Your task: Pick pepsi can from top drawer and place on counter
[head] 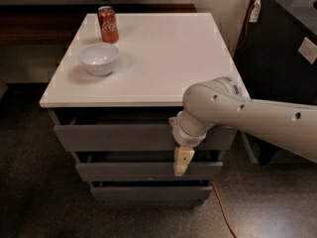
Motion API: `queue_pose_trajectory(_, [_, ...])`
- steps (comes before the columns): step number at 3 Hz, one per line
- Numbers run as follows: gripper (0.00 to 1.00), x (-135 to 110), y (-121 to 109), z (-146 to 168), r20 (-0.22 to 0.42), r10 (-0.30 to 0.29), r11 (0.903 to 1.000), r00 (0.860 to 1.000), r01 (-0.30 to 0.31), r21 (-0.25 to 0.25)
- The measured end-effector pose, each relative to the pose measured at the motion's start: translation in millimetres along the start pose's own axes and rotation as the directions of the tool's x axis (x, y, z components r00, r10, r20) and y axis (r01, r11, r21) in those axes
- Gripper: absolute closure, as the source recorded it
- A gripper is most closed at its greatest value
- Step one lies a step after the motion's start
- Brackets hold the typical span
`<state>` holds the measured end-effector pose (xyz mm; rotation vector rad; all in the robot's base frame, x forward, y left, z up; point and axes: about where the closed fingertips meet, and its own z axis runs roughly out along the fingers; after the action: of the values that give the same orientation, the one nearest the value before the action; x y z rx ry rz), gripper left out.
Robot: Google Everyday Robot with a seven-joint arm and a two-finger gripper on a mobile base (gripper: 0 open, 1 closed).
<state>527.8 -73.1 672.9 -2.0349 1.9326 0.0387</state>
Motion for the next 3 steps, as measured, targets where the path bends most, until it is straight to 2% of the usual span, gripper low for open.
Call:
queue_pose_trajectory(1, [0.26,6,-9,10,-0.002,0.024,0.9997,1.0,-0.024,0.003])
queue_pose_trajectory(2, [0.49,11,-21,5,-0.004,0.059,0.9979,0.998,-0.059,0.024])
queue_pose_trajectory(3, [0.8,10,-24,-4,0.005,0.076,0.9966,0.997,-0.076,0.032])
